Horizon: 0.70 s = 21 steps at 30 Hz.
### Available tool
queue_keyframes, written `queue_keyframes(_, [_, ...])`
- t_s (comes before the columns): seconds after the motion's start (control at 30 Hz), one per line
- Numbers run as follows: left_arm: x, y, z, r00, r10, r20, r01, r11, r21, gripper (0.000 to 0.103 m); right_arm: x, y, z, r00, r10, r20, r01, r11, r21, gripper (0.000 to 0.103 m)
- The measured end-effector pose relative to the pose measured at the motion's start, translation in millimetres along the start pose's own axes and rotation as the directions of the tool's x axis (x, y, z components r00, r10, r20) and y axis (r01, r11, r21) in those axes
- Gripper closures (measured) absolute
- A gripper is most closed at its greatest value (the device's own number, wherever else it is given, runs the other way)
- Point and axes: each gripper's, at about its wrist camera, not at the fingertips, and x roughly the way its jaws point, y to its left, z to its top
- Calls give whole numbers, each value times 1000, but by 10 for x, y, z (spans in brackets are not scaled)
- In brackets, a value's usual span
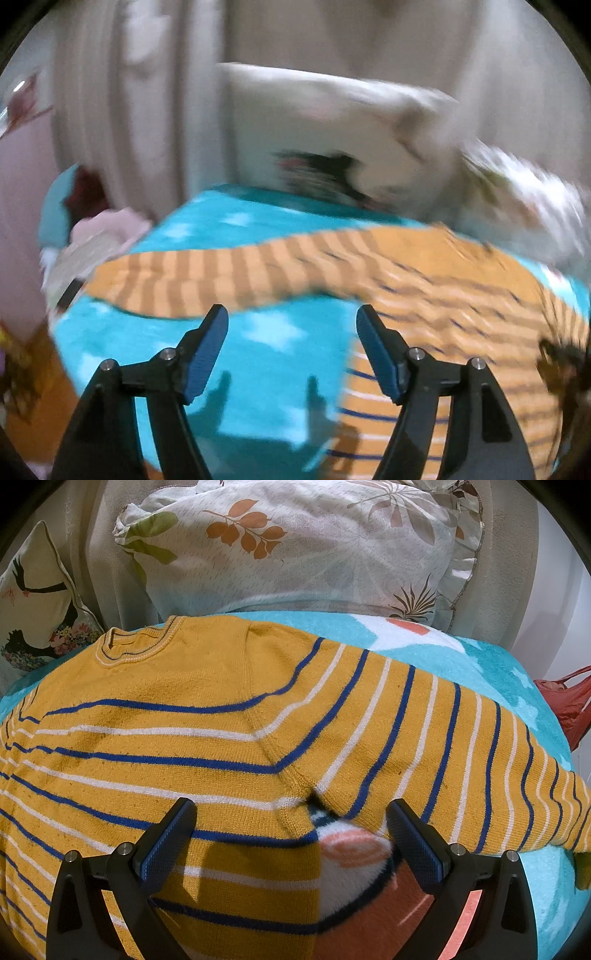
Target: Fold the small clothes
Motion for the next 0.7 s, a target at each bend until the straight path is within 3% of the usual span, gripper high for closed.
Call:
queue_keyframes(0.2, [248, -948, -241, 989, -122, -83, 132, 984, 123, 32, 1, -1, 0, 1000, 0, 0, 0, 1000, 1, 0])
queue_keyframes(0.3, [390, -1227, -318, 987, -128, -93, 142, 977, 161, 32, 2, 2, 1, 1000, 1, 0, -1, 1000, 1, 0])
queue_keyframes(0.53, [790, -1316, -484, 971, -98, -218, 128, 983, 128, 32, 3, -1, 1, 1000, 1, 0, -1, 1000, 1, 0])
queue_keyframes(0.7, [849, -1271, -517, 967, -94, -236, 118, 989, 93, 15, 3, -2, 1, 1000, 0, 0, 0, 1000, 1, 0])
